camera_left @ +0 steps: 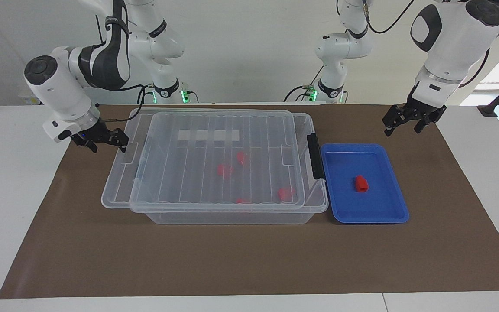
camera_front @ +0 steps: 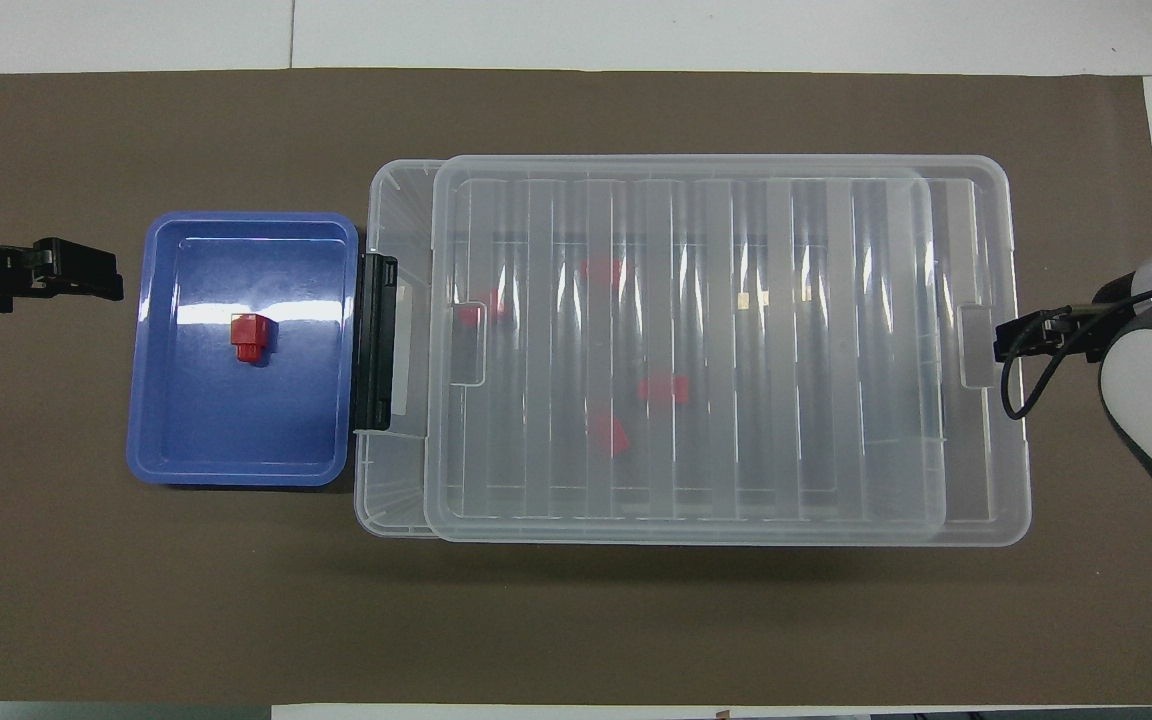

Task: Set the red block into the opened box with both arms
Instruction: 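Slide the clear lid away from the blue tray with the right gripper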

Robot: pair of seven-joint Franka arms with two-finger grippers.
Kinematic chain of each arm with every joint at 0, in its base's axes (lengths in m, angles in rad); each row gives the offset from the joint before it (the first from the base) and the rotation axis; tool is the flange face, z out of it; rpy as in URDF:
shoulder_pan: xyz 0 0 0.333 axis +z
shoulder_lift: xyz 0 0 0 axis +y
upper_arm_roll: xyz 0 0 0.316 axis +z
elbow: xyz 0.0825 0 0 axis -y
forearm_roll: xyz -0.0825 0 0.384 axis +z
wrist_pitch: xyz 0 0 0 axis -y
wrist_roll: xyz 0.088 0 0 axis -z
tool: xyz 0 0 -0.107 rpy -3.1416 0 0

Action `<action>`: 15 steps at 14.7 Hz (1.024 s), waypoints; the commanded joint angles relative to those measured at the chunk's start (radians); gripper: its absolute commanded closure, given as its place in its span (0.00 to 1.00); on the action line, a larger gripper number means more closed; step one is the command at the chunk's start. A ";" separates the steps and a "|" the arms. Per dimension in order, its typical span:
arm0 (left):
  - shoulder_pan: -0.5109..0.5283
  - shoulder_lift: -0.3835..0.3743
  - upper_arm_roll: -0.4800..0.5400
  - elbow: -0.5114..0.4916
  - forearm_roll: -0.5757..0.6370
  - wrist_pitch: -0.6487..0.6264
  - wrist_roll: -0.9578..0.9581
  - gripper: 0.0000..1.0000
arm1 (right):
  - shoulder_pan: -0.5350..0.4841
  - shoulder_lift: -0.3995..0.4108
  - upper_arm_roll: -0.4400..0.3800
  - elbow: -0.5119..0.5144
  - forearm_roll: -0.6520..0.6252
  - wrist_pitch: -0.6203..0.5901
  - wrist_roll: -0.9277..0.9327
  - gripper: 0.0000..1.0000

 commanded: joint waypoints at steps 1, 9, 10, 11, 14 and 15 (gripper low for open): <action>0.009 -0.009 -0.005 -0.003 0.014 -0.014 0.002 0.00 | -0.024 -0.028 0.006 -0.031 -0.004 0.021 -0.030 0.00; 0.009 -0.009 -0.005 -0.003 0.014 -0.014 0.002 0.00 | -0.070 -0.024 0.005 -0.027 -0.007 0.022 -0.107 0.00; 0.009 -0.009 -0.005 -0.003 0.014 -0.014 0.002 0.00 | -0.078 -0.024 0.006 -0.027 -0.007 0.024 -0.108 0.00; 0.009 -0.009 -0.005 -0.003 0.014 -0.014 0.002 0.00 | -0.079 -0.024 0.005 -0.025 -0.007 0.024 -0.110 0.00; 0.009 -0.009 -0.005 -0.003 0.014 -0.014 0.002 0.00 | -0.098 -0.023 0.005 -0.022 -0.007 0.024 -0.142 0.00; 0.009 -0.009 -0.005 -0.003 0.014 -0.020 0.002 0.00 | -0.098 -0.023 0.005 -0.022 -0.008 0.022 -0.143 0.00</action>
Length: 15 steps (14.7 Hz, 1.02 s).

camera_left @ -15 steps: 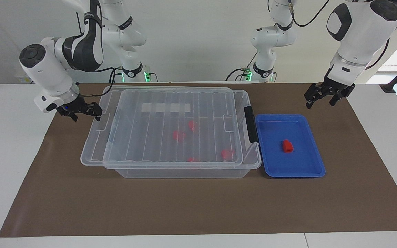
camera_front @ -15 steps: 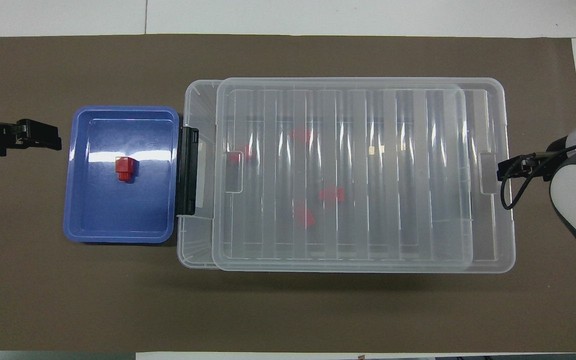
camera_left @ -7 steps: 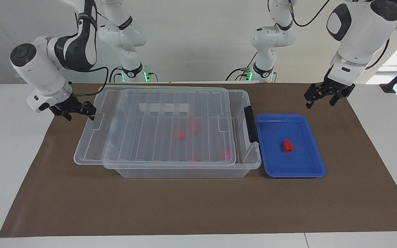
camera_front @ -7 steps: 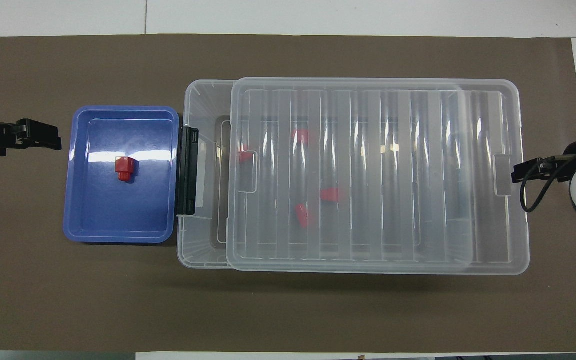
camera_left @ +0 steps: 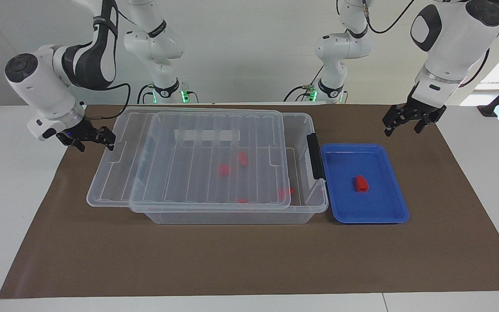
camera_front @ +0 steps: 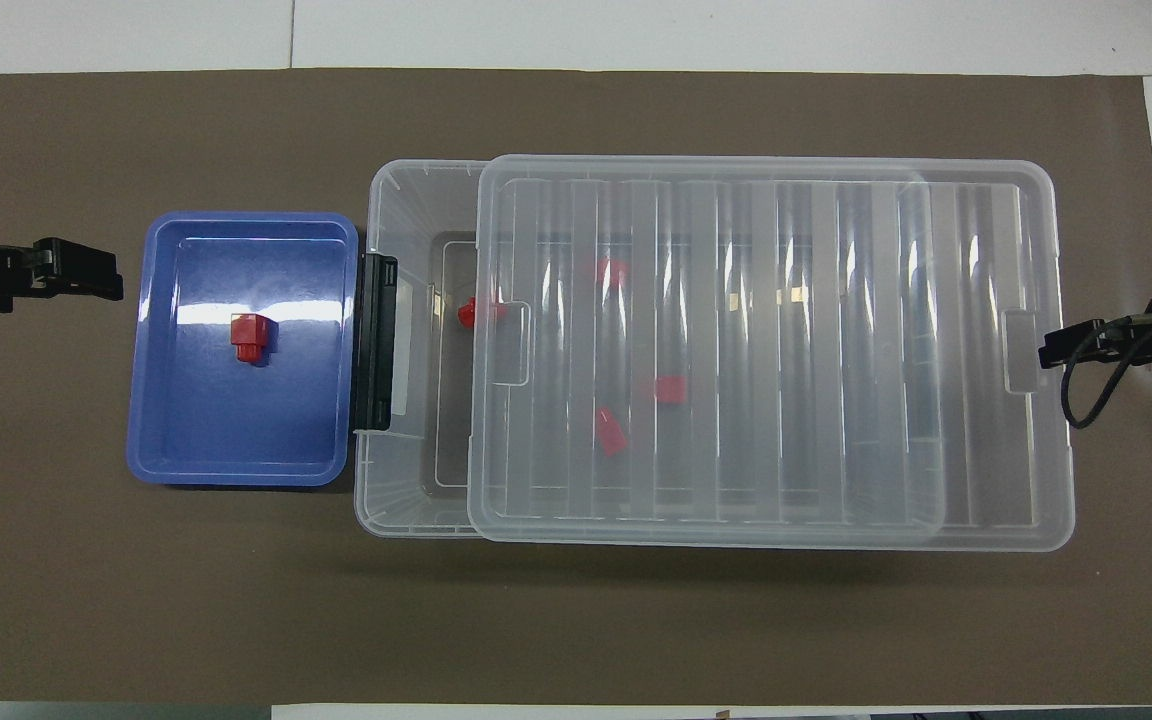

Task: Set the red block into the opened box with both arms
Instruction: 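Slide the clear lid away from the blue tray with the right gripper, then reach the left gripper down and grasp the red block in the tray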

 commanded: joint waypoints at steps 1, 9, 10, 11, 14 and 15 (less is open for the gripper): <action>0.009 -0.010 -0.003 -0.005 0.014 -0.036 0.002 0.00 | -0.025 -0.020 0.006 -0.021 -0.008 0.018 -0.036 0.00; -0.005 -0.032 -0.006 -0.112 0.013 0.098 0.011 0.00 | -0.048 -0.017 0.005 -0.016 -0.023 0.018 -0.079 0.00; -0.005 -0.032 -0.006 -0.146 0.013 0.138 0.013 0.00 | -0.049 -0.019 0.005 -0.016 -0.023 0.018 -0.079 0.00; -0.005 -0.033 -0.006 -0.182 0.011 0.190 0.011 0.00 | -0.051 -0.017 0.003 -0.016 -0.025 0.018 -0.081 0.00; -0.028 -0.021 -0.008 -0.282 0.011 0.305 0.006 0.00 | -0.072 -0.017 0.005 -0.016 -0.042 0.020 -0.099 0.00; -0.031 -0.013 -0.008 -0.307 0.011 0.339 0.003 0.00 | -0.072 -0.017 0.005 -0.016 -0.042 0.020 -0.101 0.00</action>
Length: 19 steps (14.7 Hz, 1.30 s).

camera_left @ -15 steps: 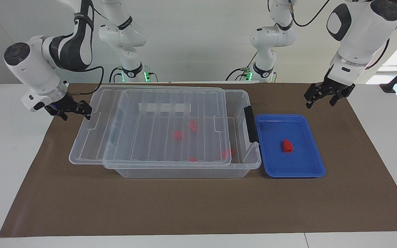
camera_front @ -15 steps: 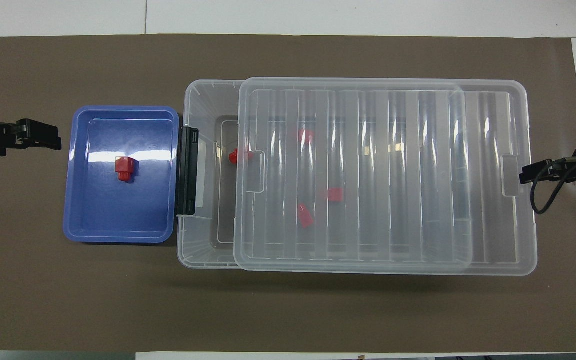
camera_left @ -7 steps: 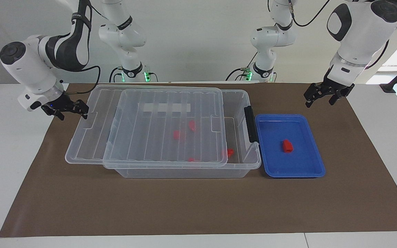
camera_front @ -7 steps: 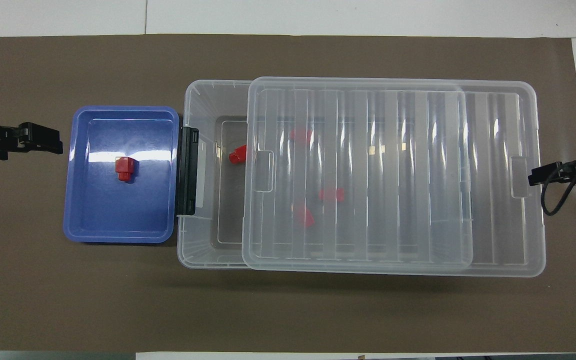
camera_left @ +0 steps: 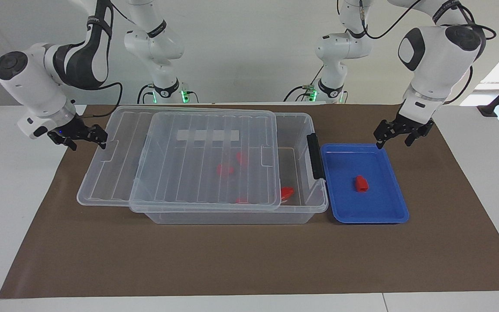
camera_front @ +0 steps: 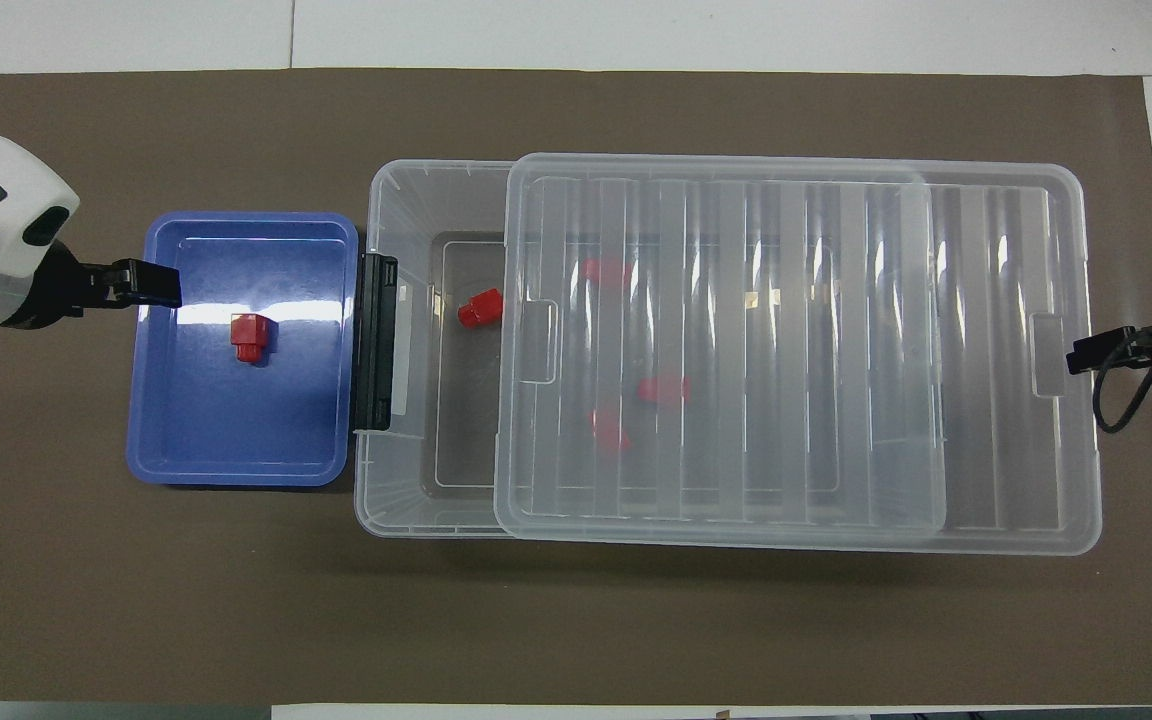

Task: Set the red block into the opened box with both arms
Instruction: 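Reach the left gripper down and grasp the red block in the tray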

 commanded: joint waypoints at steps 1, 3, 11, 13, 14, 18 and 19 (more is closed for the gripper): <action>-0.029 -0.008 0.004 -0.105 0.011 0.118 -0.001 0.00 | -0.028 -0.016 0.006 -0.017 -0.020 0.020 -0.040 0.00; -0.037 0.021 0.004 -0.153 0.011 0.205 -0.003 0.00 | -0.030 -0.016 0.006 -0.017 -0.020 0.020 -0.042 0.00; -0.020 0.211 0.007 -0.222 0.011 0.503 0.014 0.00 | -0.051 -0.016 0.005 -0.017 -0.043 0.037 -0.074 0.00; -0.020 0.210 0.009 -0.263 0.011 0.508 0.019 0.00 | -0.065 -0.014 0.005 -0.017 -0.045 0.040 -0.088 0.00; -0.018 0.207 0.009 -0.271 0.011 0.502 0.023 0.06 | -0.065 -0.014 0.005 -0.017 -0.045 0.040 -0.093 0.00; -0.017 0.205 0.009 -0.268 0.011 0.497 0.000 1.00 | -0.066 -0.014 0.005 -0.017 -0.051 0.040 -0.094 0.00; -0.018 0.202 0.009 -0.264 0.011 0.496 -0.009 1.00 | -0.068 -0.014 0.005 -0.015 -0.052 0.040 -0.094 0.00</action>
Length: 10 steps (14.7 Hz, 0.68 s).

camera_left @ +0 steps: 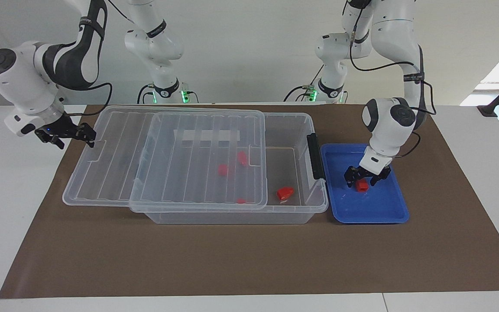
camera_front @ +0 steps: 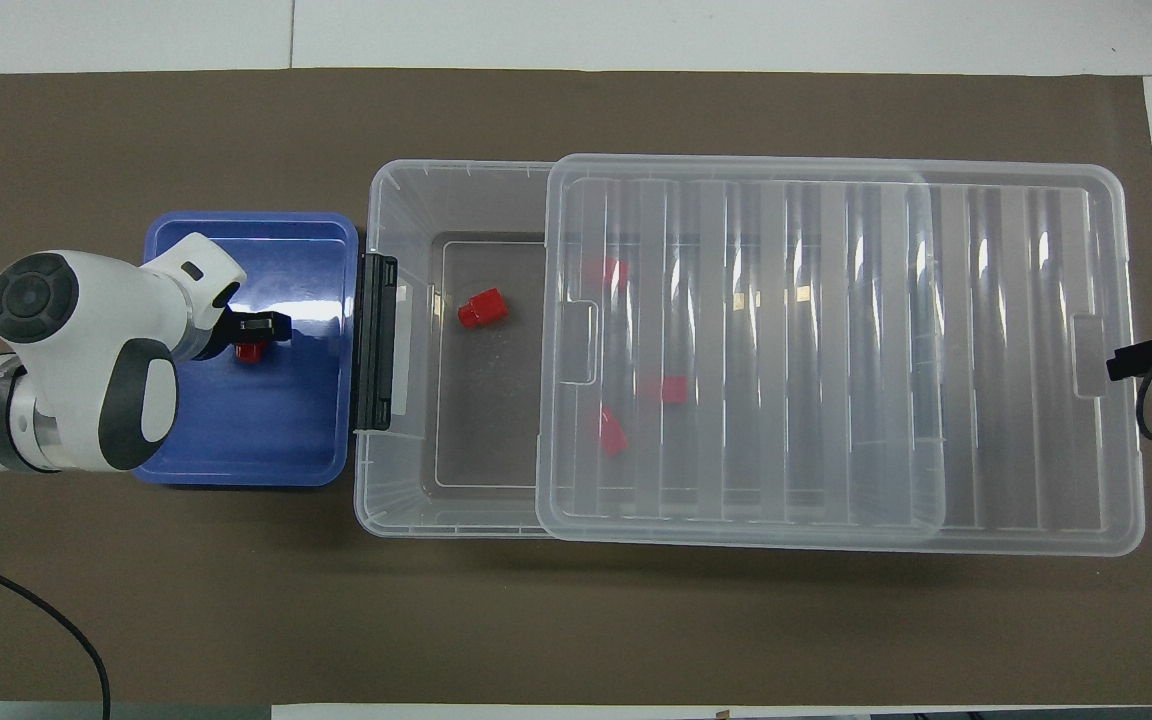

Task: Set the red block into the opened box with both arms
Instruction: 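Lift the red block and carry it over the opened box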

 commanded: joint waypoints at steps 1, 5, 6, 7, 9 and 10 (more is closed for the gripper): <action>0.003 -0.034 0.002 -0.018 0.011 0.013 -0.019 1.00 | -0.016 -0.014 0.005 -0.015 -0.025 0.021 -0.029 0.00; -0.003 -0.117 0.002 0.019 0.011 -0.103 -0.037 1.00 | -0.040 -0.011 0.007 -0.009 -0.030 0.021 -0.070 0.00; -0.010 -0.135 0.000 0.055 0.011 -0.169 -0.058 1.00 | -0.042 -0.011 0.005 -0.009 -0.031 0.021 -0.073 0.00; -0.014 -0.147 -0.003 0.101 0.011 -0.238 -0.077 1.00 | -0.042 -0.011 0.007 -0.006 -0.033 0.021 -0.075 0.00; -0.029 -0.155 -0.009 0.209 0.011 -0.372 -0.107 1.00 | -0.042 -0.009 0.005 -0.002 -0.033 0.021 -0.076 0.00; -0.053 -0.154 -0.009 0.267 0.010 -0.435 -0.132 1.00 | -0.042 -0.008 0.005 -0.002 -0.033 0.021 -0.076 0.00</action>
